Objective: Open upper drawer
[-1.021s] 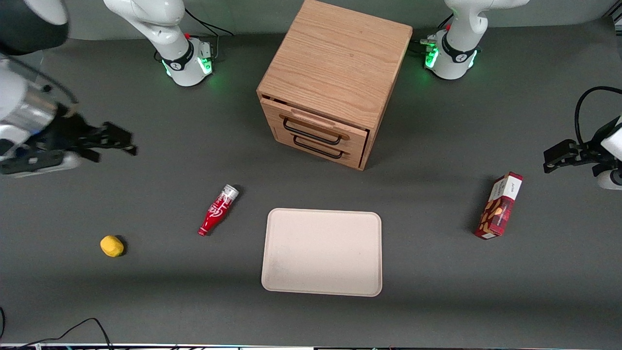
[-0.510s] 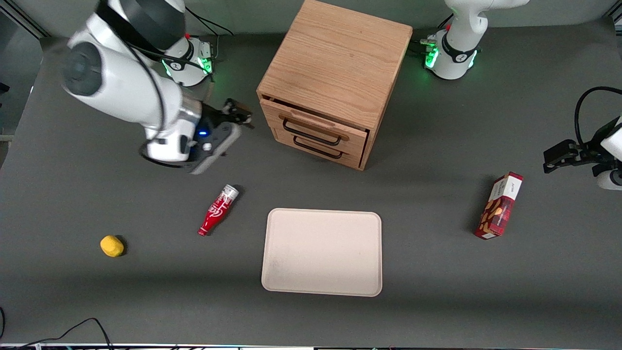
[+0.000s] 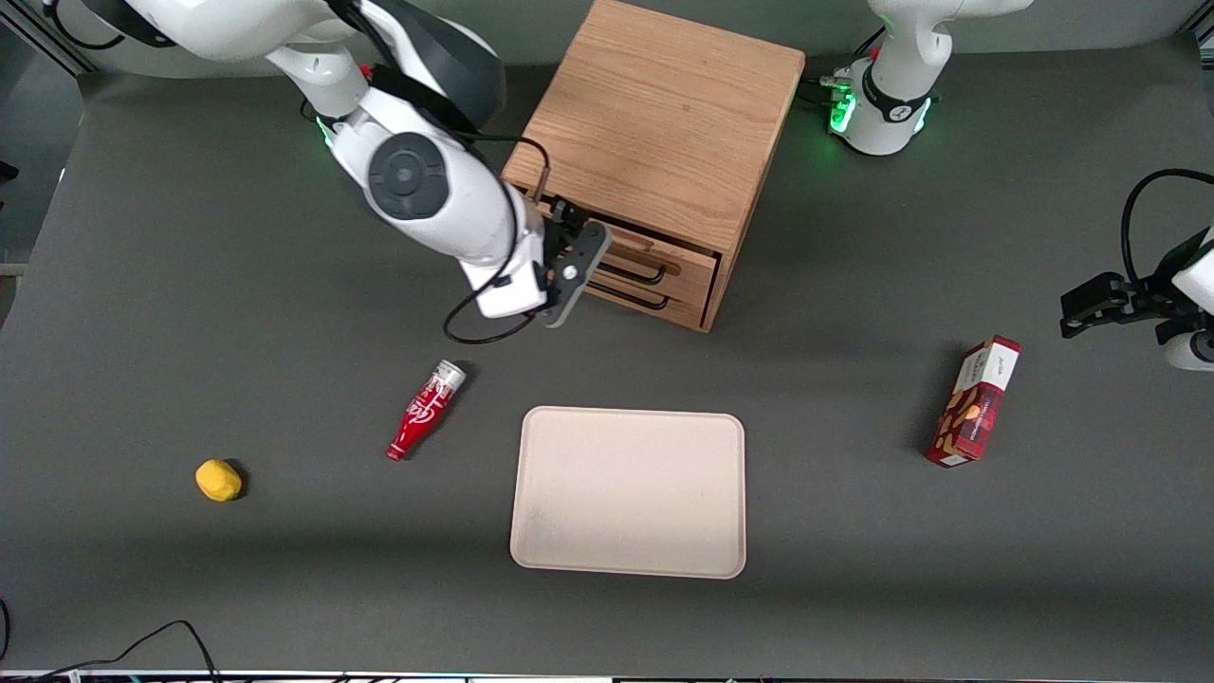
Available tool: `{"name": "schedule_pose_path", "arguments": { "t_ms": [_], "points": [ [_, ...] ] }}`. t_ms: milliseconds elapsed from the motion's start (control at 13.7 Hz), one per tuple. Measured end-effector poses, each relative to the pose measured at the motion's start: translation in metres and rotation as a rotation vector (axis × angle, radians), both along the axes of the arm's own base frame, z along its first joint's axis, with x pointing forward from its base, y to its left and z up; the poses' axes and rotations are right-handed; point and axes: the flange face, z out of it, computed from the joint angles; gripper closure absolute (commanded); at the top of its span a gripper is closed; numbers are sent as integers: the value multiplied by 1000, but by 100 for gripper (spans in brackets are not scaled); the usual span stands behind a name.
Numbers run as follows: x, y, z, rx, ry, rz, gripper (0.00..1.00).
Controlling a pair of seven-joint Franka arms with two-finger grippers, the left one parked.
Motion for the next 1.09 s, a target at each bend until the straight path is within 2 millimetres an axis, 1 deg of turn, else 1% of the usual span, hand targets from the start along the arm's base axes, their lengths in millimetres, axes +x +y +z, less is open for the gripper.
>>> {"name": "schedule_pose_path", "arguments": {
  "t_ms": [146, 438, 802, 1094],
  "points": [
    [-2, 10, -14, 5, -9, 20, 0],
    [-5, 18, -37, 15, -29, 43, 0],
    [-7, 22, -55, 10, -64, 59, 0],
    [2, 16, -60, 14, -90, 59, 0]
  ]
}}
